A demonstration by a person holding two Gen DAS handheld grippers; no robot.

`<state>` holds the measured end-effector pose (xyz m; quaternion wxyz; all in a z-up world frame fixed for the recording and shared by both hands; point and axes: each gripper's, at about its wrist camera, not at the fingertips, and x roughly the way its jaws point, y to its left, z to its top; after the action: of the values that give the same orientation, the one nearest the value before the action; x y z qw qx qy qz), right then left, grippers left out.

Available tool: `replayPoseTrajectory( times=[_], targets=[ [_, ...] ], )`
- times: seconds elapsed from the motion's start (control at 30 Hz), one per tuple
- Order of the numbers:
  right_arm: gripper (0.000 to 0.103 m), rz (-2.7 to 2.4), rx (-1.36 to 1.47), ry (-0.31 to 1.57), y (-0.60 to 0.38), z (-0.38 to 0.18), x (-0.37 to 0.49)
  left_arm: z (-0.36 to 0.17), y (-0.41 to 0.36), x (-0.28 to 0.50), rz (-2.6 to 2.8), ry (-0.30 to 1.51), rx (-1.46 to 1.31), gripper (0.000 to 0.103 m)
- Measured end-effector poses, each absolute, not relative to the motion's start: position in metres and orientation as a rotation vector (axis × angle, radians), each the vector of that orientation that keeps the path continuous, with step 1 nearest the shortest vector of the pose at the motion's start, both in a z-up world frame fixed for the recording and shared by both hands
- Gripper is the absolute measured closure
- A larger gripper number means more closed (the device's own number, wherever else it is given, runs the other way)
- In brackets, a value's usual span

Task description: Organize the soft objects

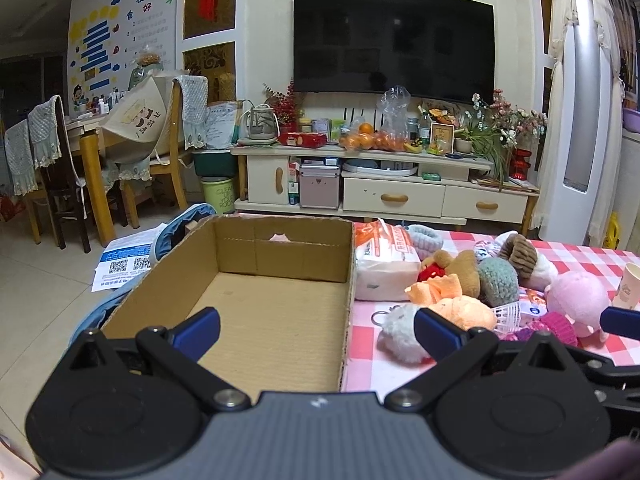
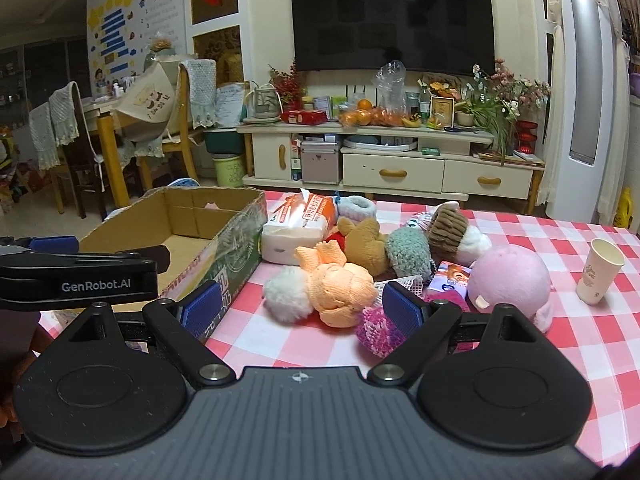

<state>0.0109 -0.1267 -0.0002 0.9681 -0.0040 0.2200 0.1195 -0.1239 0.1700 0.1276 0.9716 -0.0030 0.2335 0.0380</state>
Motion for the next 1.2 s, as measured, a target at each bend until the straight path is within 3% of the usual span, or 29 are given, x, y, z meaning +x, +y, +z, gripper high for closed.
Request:
replayPoseTrajectory(
  times=[0.63, 1.2],
  targets=[
    [0.000, 0.076, 0.036, 0.470, -0.168, -0.027, 0.014, 0.117, 0.141, -0.118, -0.003, 0.476, 0.046, 0.001],
    [0.000, 0.005, 0.188, 0.491, -0.256, -0.036, 0.017, 0.067, 0.023, -0.098, -0.417, 0.558, 0.288, 0.005]
  ],
)
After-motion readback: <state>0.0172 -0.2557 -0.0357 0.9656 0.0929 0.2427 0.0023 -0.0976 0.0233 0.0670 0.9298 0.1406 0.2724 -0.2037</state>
